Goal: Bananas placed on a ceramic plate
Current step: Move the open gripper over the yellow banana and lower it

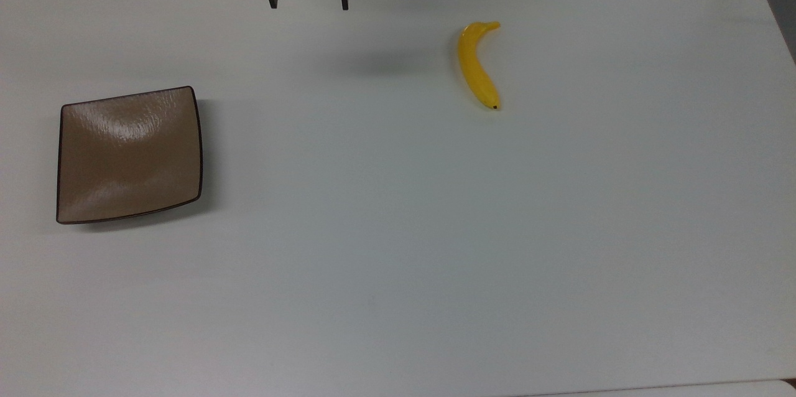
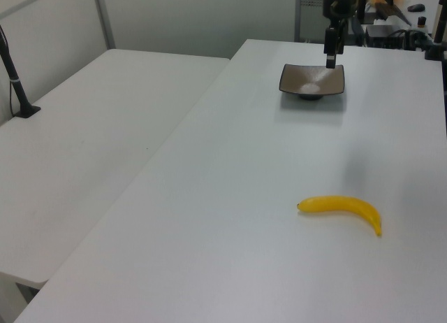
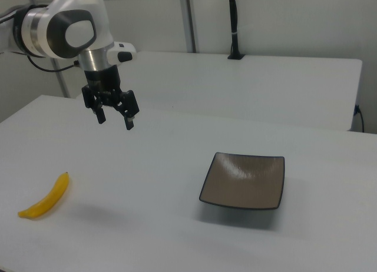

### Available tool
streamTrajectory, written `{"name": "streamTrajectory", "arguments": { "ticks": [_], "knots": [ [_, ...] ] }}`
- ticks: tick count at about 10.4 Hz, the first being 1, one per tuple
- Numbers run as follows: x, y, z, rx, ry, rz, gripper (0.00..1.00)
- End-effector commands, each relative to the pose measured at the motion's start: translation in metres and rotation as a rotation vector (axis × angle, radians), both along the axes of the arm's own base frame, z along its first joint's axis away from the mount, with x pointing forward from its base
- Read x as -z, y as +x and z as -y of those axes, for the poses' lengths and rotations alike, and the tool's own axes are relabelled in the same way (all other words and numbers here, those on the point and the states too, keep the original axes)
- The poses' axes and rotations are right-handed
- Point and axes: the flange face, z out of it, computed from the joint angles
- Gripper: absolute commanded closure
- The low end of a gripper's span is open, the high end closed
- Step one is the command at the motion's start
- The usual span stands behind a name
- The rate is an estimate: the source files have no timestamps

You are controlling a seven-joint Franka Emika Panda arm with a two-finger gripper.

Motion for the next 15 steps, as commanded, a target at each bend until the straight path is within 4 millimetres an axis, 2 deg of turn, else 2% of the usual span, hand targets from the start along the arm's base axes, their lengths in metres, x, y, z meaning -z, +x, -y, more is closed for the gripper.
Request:
{"name": "streamTrajectory", "arguments": {
  "ticks": [1, 3, 5, 6, 9, 11, 12, 15],
  "knots": [
    [0.014, -0.012, -0.013, -0.003, -0.002, -0.015, 0.0],
    [0.033, -0.016, -0.024, 0.008, -0.002, -0.035, 0.0],
    [0.059, -0.028, -0.058, 0.0, -0.014, -0.087, 0.0],
    [0.071, -0.034, -0.069, -0.013, -0.013, -0.114, 0.0],
    [0.093, -0.049, -0.12, -0.082, 0.03, -0.128, 0.0],
    [0.112, -0.042, -0.143, -0.116, 0.044, -0.094, 0.0],
    [0.119, -0.041, -0.148, -0.123, 0.045, -0.101, 0.0],
    [0.137, -0.048, -0.178, -0.18, 0.042, -0.133, 0.0]
  ]
}}
